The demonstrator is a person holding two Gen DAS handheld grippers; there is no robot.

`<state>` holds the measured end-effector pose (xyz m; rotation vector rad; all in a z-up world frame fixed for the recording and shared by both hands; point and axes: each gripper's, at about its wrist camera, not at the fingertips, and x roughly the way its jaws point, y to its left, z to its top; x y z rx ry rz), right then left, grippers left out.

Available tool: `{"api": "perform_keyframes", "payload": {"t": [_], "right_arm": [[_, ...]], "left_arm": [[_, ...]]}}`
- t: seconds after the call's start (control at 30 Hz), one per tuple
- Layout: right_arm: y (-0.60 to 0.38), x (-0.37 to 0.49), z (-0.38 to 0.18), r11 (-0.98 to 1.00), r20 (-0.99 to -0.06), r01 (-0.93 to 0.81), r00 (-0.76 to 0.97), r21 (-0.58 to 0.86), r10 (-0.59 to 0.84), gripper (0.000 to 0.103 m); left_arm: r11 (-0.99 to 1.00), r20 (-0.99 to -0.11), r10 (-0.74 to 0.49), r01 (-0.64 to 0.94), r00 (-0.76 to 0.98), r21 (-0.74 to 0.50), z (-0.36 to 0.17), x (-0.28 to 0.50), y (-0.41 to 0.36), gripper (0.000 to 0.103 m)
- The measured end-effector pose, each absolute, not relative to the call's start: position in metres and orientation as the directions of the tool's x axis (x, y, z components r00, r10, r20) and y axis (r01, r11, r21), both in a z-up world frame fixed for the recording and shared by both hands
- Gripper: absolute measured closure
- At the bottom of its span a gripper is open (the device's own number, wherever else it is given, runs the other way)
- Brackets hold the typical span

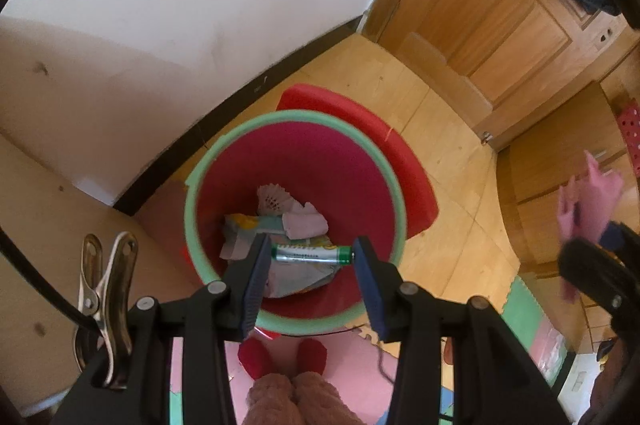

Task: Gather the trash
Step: 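Carry the battery and pink paper with both tools over the red bucket, then open the left tool over the bucket while the right tool holds the pink paper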

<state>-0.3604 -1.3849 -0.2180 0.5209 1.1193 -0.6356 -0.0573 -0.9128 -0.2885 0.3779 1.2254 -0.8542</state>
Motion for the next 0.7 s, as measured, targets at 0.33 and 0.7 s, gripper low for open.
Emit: {"api": "perform_keyframes", "payload": {"t": [0.33,0.7], "right_arm": [[-1.397,-0.357,-0.255,0.702,-0.941,0.707,0.289,0.086,-0.175,0.02],[-1.395,-0.345,-0.265,0.732,-0.946,0.672,0.297,0.11,-0.131,0.02]], "left_arm": [[0.646,-0.931,-0.36,0.736,0.057,-0.205,-0.32,-0.041,-0.928,0.057],[0.68,-0.94,-0.338,0.704,0.052,-0.206,-0.324,-0.033,-0.924,0.043]]}}
